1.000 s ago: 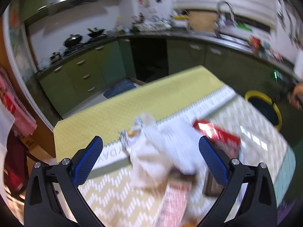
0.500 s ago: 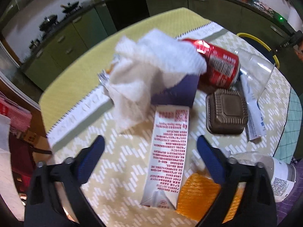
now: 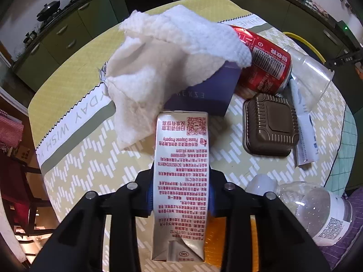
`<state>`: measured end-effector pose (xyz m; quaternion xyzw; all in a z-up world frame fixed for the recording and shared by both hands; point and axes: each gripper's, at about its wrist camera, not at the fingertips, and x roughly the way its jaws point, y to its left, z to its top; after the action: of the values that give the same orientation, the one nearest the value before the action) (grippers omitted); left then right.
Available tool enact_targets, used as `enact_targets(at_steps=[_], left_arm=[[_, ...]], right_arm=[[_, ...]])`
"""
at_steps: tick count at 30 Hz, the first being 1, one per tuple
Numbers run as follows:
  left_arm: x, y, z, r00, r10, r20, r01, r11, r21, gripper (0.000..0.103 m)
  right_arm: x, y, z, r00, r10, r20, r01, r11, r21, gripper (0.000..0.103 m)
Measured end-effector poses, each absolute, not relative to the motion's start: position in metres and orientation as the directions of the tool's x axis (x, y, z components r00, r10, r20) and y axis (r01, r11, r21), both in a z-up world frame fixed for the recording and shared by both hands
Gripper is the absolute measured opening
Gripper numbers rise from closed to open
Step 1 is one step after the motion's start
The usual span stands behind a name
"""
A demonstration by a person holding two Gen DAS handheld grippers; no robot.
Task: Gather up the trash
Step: 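Grasp the white juice carton with the left gripper, then carry the juice carton over the bin and open the left gripper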
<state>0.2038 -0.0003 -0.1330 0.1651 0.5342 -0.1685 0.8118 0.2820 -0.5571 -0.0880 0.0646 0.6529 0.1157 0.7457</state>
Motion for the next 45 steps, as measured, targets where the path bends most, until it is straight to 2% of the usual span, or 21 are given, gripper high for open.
enact_targets(at_steps=[11,14,19,23,29,36,41,43,45], left_arm=[[0.185,0.013,-0.075,0.443,-0.069,-0.894,0.416,0.899,0.137,0.033],[0.173,0.003,-0.054,0.444,-0.098,-0.891,0.452,0.883,0.128,0.033],[0.155,-0.074,-0.020,0.441,-0.199,-0.875,0.609,0.783,0.129,0.033],[0.158,-0.169,-0.007,0.382,-0.312,-0.870,0.762,0.638,0.106,0.033],[0.192,-0.300,-0.026,0.251,-0.375,-0.893,0.862,0.506,0.029,0.033],[0.243,-0.421,-0.088,0.141,-0.304,-0.942,0.881,0.473,-0.021,0.033],[0.263,-0.469,-0.122,0.115,-0.257,-0.959,0.876,0.481,-0.024,0.034],[0.268,-0.479,-0.128,0.120,-0.247,-0.961,0.873,0.487,-0.016,0.037],[0.273,-0.483,-0.132,0.132,-0.232,-0.964,0.867,0.498,-0.001,0.053]], right_arm=[[0.269,-0.549,-0.098,0.156,0.284,-0.946,-0.066,0.959,0.277,0.037],[0.264,-0.557,-0.099,0.172,0.294,-0.940,-0.059,0.956,0.288,0.037],[0.253,-0.577,-0.094,0.216,0.298,-0.930,-0.032,0.954,0.298,0.037],[0.233,-0.598,-0.088,0.261,0.284,-0.923,-0.002,0.956,0.294,0.037],[0.187,-0.630,-0.079,0.314,0.249,-0.916,0.037,0.961,0.274,0.037],[0.149,-0.666,-0.078,0.362,0.229,-0.904,0.100,0.954,0.282,0.037],[0.140,-0.675,-0.092,0.350,0.235,-0.907,0.116,0.950,0.291,0.037],[0.139,-0.675,-0.097,0.345,0.244,-0.907,0.119,0.947,0.300,0.037],[0.139,-0.676,-0.100,0.343,0.249,-0.906,0.120,0.945,0.305,0.037]])
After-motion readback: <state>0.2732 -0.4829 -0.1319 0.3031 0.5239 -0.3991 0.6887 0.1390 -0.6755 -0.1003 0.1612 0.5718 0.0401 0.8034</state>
